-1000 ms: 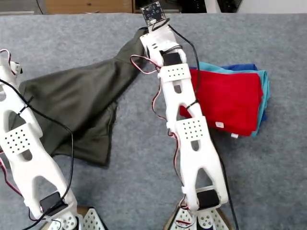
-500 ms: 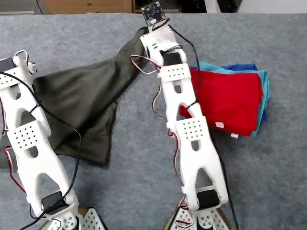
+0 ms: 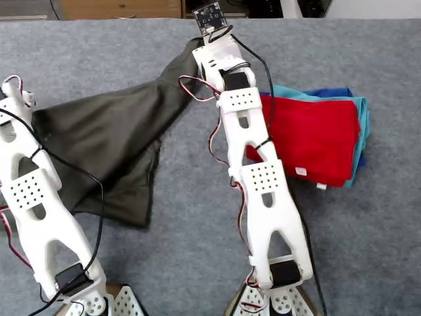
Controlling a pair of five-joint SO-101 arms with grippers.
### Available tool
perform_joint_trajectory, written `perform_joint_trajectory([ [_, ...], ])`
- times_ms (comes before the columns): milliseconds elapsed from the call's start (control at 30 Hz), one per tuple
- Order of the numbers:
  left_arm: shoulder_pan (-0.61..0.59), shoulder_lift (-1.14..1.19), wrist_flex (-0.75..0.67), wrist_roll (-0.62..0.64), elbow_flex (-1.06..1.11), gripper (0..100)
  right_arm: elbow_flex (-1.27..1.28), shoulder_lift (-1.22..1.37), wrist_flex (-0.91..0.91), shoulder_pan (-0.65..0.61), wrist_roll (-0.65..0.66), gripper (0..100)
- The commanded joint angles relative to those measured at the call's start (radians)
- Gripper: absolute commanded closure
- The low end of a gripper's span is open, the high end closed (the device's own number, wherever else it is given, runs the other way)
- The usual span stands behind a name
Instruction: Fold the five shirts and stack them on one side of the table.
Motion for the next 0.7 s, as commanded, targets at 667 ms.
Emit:
perform_joint_trajectory([
  [667,0.017,0.044,0.003,0.009,-0.012,83,-0.007,-0.016,-0.023,-0.008,0.008,99.6],
])
